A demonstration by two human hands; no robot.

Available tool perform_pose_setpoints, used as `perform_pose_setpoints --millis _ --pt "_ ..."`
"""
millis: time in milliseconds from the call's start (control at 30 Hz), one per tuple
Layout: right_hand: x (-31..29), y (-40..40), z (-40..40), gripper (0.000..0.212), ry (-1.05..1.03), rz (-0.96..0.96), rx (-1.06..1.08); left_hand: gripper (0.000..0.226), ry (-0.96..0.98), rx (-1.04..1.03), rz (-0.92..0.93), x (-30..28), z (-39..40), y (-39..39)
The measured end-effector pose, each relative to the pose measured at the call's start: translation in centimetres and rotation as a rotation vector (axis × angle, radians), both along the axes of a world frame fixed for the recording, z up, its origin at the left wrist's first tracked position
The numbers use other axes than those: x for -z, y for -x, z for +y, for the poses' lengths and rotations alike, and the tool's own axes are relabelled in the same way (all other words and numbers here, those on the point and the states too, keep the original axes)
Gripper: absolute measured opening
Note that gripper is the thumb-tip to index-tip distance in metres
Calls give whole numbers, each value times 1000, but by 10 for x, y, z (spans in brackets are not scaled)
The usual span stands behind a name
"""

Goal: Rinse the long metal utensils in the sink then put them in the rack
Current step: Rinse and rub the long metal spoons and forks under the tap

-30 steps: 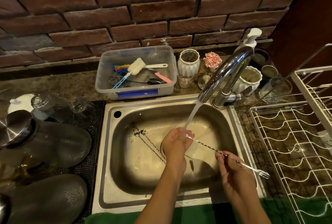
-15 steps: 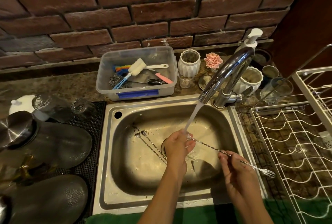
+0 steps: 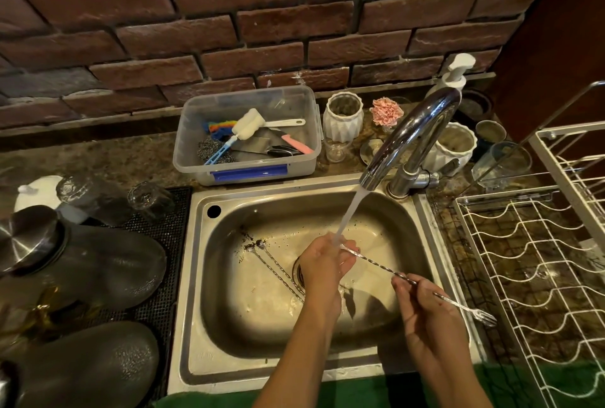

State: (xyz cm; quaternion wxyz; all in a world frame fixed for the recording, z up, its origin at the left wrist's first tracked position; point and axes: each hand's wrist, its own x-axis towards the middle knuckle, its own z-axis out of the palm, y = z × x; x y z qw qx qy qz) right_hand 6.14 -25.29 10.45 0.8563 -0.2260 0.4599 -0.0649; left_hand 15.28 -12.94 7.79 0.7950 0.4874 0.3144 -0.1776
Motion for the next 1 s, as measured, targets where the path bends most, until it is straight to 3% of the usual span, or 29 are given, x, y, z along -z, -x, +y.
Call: perform_pose_setpoints --millis 567,767,900,1000 --pt "-7 0 -2 20 -13 6 9 10 107 -48 -29 -5 -1 0" --pt "-10 0 -2 20 -34 15 6 16 39 -34 -39 -4 0 -1" --pt "-12 -1 -4 21 -22 14 10 13 82 -46 -44 -2 1 0" --pt "-13 -3 -3 21 -14 15 8 23 96 -51 -52 -1 3 1"
